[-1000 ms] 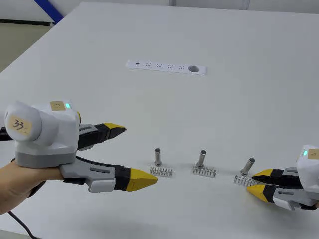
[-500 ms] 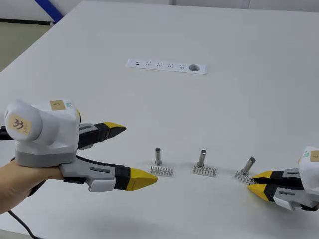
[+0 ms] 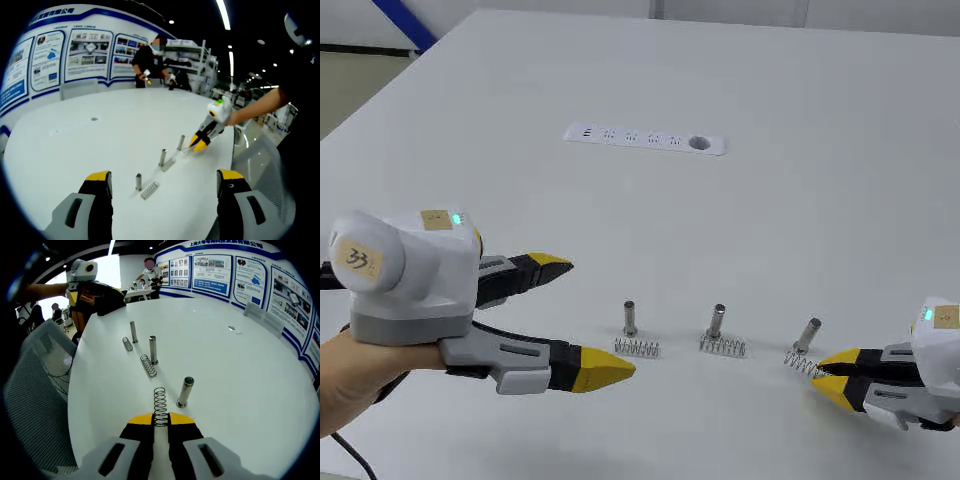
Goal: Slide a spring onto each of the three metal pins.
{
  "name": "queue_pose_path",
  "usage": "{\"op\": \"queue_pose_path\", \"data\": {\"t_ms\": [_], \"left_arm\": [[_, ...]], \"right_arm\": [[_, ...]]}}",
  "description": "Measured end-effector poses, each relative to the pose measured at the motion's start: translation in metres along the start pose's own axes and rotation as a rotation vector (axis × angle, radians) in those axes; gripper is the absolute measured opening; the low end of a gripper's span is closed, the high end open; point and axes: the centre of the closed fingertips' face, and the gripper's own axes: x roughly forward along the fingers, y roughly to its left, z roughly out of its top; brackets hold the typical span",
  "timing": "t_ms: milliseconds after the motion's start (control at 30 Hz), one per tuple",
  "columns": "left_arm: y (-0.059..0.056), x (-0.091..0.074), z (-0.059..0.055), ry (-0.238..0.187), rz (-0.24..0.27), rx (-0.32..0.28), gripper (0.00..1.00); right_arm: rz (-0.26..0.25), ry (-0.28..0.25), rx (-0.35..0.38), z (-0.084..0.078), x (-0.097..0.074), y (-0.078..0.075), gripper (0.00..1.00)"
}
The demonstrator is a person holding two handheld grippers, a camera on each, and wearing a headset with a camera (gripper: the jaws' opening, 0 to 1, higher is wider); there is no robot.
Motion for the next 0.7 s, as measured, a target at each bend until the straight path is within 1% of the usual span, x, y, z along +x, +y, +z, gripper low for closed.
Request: {"op": "queue_pose_path", "data": {"t_ms": [100,133,167,300,367,400,433,500,533,600,633,700], "left_arm": [[-0.004,0.002,0.001,-0.002,-0.014,0.006,0.87],[-0.007,0.004,0.002,-0.005,-0.024,0.009,0.87],[-0.008,0.005,0.003,-0.008,-0.03,0.012,0.86],[-0.017,0.01,0.008,-0.013,-0.064,0.024,0.83],[-0.021,0.013,0.011,-0.017,-0.079,0.031,0.81],[-0.024,0.014,0.013,-0.023,-0.09,0.036,0.81],[-0.027,0.015,0.015,-0.027,-0.098,0.039,0.8],[-0.034,0.018,0.021,-0.038,-0.125,0.047,0.77],[-0.038,0.02,0.024,-0.042,-0.139,0.047,0.76],[-0.044,0.024,0.03,-0.059,-0.166,0.044,0.73],[-0.048,0.027,0.033,-0.063,-0.183,0.05,0.71],[-0.054,0.031,0.035,-0.055,-0.202,0.075,0.68]], "right_arm": [[-0.001,-0.01,-0.017,0.014,-0.009,0.003,0.1],[0.004,-0.028,-0.028,0.024,-0.014,0.008,0.1],[0.008,-0.04,-0.036,0.031,-0.017,0.01,0.1],[0.031,-0.051,-0.096,0.054,-0.026,0.023,0.11],[0.024,-0.055,-0.127,0.063,-0.029,0.024,0.11],[0.026,-0.065,-0.144,0.07,-0.031,0.026,0.11],[0.03,-0.074,-0.146,0.075,-0.032,0.029,0.11],[0.038,-0.09,-0.154,0.087,-0.034,0.036,0.11],[0.044,-0.096,-0.17,0.094,-0.035,0.04,0.11],[0.056,-0.101,-0.186,0.101,-0.035,0.046,0.11],[0.066,-0.106,-0.197,0.106,-0.035,0.051,0.11],[0.078,-0.112,-0.217,0.112,-0.036,0.057,0.11]]}}
